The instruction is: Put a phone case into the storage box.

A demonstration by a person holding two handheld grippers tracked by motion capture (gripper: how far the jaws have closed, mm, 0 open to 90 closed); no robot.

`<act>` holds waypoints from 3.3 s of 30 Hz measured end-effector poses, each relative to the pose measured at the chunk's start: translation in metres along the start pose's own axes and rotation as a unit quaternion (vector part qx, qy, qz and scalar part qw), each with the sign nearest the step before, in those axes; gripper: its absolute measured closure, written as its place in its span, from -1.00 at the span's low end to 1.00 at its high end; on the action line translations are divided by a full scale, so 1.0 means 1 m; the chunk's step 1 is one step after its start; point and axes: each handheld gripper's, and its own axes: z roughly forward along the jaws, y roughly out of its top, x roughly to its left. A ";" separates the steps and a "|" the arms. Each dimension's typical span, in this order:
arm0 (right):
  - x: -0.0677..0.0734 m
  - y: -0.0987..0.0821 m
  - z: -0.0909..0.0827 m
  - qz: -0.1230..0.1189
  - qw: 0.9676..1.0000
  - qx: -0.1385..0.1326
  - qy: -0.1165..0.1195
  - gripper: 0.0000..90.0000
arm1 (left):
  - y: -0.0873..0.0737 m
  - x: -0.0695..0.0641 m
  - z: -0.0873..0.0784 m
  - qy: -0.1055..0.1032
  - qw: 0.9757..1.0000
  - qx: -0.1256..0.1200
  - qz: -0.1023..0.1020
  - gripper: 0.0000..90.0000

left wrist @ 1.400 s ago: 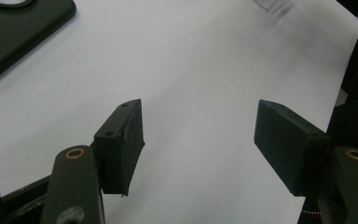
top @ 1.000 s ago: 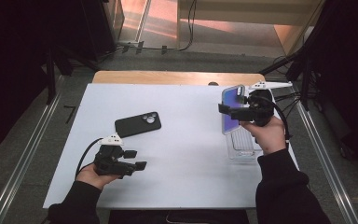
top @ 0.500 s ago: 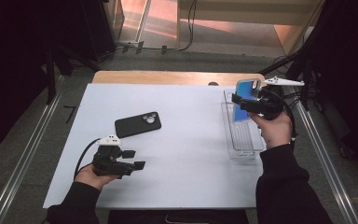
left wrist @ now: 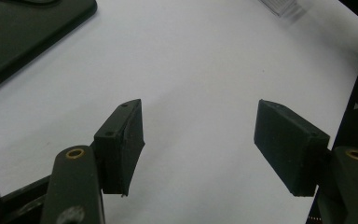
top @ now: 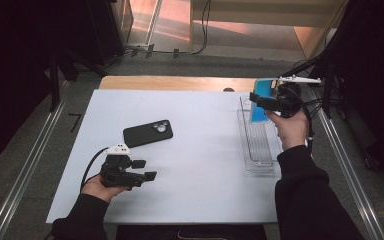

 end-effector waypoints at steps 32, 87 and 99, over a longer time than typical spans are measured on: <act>-0.037 0.010 0.091 0.055 0.996 0.022 -0.068 -0.64 | 0.000 0.000 0.001 -0.006 1.000 -0.001 0.003 -0.27; -0.014 -0.006 0.038 0.011 0.995 0.099 0.027 -1.00 | 0.006 0.009 -0.001 0.001 1.000 -0.011 -0.009 -0.27; 0.020 -0.031 0.019 -0.035 0.989 0.114 0.088 -1.00 | 0.010 0.013 -0.002 -0.006 1.000 -0.008 -0.012 -0.34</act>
